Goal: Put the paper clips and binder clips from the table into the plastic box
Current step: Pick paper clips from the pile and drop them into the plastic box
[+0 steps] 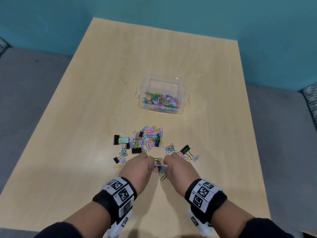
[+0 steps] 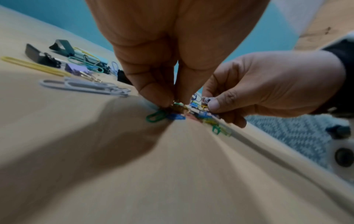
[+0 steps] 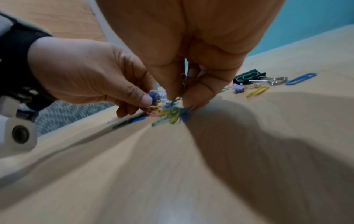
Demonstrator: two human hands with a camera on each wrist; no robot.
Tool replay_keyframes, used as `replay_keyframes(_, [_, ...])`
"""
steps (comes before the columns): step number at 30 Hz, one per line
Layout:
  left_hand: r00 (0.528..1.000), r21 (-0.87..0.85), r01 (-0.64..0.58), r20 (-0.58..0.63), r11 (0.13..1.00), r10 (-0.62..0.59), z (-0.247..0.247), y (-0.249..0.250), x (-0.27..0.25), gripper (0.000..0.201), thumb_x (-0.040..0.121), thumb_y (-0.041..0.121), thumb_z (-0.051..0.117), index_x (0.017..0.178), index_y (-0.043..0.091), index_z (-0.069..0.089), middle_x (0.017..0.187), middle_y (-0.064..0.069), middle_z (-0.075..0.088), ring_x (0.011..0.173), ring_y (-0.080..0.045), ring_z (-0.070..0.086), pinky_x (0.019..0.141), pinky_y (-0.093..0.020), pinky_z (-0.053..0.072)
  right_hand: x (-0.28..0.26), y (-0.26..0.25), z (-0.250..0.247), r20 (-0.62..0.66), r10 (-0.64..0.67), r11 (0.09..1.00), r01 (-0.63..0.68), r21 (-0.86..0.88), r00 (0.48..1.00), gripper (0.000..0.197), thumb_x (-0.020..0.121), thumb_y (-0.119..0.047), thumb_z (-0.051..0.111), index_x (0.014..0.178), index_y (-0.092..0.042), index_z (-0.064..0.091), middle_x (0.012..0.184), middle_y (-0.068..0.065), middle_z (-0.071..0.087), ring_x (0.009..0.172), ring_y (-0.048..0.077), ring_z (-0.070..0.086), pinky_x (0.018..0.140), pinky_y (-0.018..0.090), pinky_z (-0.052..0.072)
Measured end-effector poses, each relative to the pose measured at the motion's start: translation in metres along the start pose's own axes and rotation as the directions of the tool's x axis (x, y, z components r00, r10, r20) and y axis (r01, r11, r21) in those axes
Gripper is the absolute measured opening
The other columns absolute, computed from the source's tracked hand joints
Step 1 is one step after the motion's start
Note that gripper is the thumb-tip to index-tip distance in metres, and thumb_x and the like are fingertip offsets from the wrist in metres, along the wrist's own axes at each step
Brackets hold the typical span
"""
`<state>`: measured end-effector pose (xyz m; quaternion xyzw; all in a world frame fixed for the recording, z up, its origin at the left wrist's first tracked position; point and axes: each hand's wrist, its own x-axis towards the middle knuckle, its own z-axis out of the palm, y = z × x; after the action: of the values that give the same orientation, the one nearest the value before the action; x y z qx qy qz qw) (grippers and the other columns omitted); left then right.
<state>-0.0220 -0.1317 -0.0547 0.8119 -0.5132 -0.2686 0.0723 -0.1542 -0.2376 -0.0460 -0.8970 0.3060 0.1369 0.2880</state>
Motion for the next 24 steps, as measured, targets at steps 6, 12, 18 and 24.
replay_keyframes(6, [0.996, -0.203, 0.018, 0.093, 0.979, 0.001, -0.033, 0.000, -0.006, 0.023, 0.084, 0.025, 0.057, 0.064, 0.026, 0.045, 0.073, 0.006, 0.049, 0.070, -0.016, 0.048, 0.061, -0.030, 0.035, -0.001, 0.004, -0.032, 0.129, -0.015, 0.966, -0.019, 0.259, 0.992, 0.016, 0.085, -0.018, 0.057, 0.073, -0.024, 0.050, 0.077, -0.004, 0.053, 0.068, 0.015, 0.052, 0.066, 0.036, 0.049])
replay_keyframes(12, [0.995, -0.401, 0.076, -0.024, 0.913, -0.093, -0.096, -0.004, 0.043, 0.011, 0.080, 0.023, 0.068, 0.074, 0.016, 0.063, 0.062, 0.003, 0.061, 0.054, -0.014, 0.056, 0.059, -0.030, 0.047, 0.047, 0.012, -0.095, -0.031, 0.082, 0.901, -0.061, 0.430, 0.996, 0.011, 0.084, -0.014, 0.061, 0.074, -0.017, 0.058, 0.057, -0.005, 0.055, 0.044, 0.014, 0.053, 0.045, 0.027, 0.044])
replay_keyframes(18, [0.966, -0.261, 0.043, -0.236, 0.964, -0.107, -0.141, -0.002, 0.136, 0.006, 0.081, 0.021, 0.062, 0.080, 0.015, 0.064, 0.074, -0.005, 0.066, 0.068, -0.026, 0.063, 0.065, -0.032, 0.050, 0.132, 0.015, -0.150, -0.252, 0.111, 0.968, -0.047, 0.246, 0.961, 0.002, 0.083, -0.015, 0.060, 0.081, -0.015, 0.059, 0.074, 0.005, 0.063, 0.070, 0.027, 0.062, 0.063, 0.034, 0.049])
replay_keyframes(24, [0.955, -0.378, 0.029, -0.262, 0.925, -0.137, -0.140, -0.004, 0.146, 0.021, 0.082, 0.028, 0.064, 0.101, 0.021, 0.064, 0.083, -0.001, 0.066, 0.071, -0.023, 0.063, 0.074, -0.037, 0.052, 0.137, 0.003, -0.157, -0.274, 0.074, 0.990, -0.038, 0.134, 0.959, 0.025, 0.086, -0.027, 0.061, 0.110, -0.019, 0.061, 0.105, 0.002, 0.054, 0.085, 0.023, 0.057, 0.077, 0.034, 0.047])
